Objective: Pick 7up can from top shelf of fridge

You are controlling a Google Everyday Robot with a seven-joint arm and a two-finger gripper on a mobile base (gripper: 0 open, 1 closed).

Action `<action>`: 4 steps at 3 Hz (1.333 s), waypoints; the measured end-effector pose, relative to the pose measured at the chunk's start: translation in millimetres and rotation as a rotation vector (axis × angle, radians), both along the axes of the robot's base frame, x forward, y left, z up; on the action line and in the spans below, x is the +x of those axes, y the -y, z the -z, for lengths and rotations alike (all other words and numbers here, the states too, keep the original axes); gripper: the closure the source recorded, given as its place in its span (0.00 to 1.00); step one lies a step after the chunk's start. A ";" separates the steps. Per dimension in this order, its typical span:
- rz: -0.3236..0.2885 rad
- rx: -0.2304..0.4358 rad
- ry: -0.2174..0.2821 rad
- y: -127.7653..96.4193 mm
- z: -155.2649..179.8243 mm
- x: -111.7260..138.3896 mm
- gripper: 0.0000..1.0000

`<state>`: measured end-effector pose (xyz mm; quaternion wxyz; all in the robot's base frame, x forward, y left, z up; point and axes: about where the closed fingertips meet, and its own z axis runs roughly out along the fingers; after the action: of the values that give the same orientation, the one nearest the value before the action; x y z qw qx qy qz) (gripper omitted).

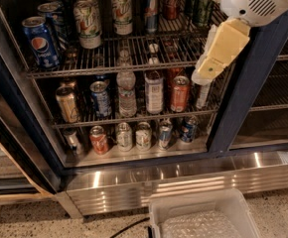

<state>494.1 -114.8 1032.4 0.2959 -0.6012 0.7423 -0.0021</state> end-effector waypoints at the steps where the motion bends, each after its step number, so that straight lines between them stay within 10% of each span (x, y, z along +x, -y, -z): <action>1: 0.025 0.064 0.006 -14.6 10.5 6.7 0.00; 4: 0.111 0.364 0.098 -78.6 65.8 62.9 0.00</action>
Offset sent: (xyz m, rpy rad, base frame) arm 0.0561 0.0812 -0.0534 0.3421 -0.0832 -0.0858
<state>557.0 -36.2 966.6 0.4352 -0.4951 0.7470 0.0866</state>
